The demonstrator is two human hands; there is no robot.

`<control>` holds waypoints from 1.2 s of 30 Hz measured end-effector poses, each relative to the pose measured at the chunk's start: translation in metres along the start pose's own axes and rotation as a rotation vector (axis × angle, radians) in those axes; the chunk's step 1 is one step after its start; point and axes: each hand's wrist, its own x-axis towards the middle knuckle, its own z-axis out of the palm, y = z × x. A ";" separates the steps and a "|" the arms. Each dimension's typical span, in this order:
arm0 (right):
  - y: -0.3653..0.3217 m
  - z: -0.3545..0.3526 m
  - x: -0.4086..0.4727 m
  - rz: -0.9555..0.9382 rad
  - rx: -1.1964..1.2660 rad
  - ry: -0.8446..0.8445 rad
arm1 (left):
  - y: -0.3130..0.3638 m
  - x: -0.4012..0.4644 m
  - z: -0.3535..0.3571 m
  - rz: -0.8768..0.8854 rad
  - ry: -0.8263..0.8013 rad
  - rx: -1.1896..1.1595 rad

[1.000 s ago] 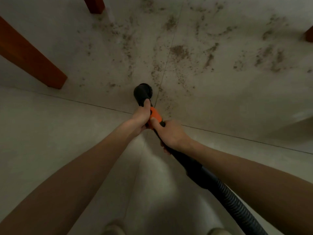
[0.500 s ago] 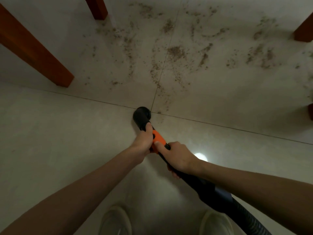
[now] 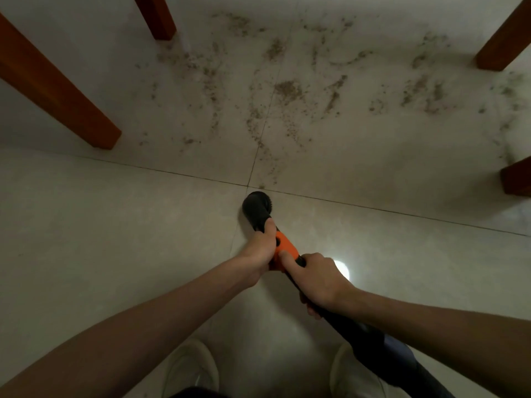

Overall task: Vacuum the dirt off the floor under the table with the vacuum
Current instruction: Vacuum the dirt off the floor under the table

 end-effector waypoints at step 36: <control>-0.073 -0.044 0.108 -0.063 0.177 0.072 | 0.122 0.086 -0.017 0.156 0.023 0.089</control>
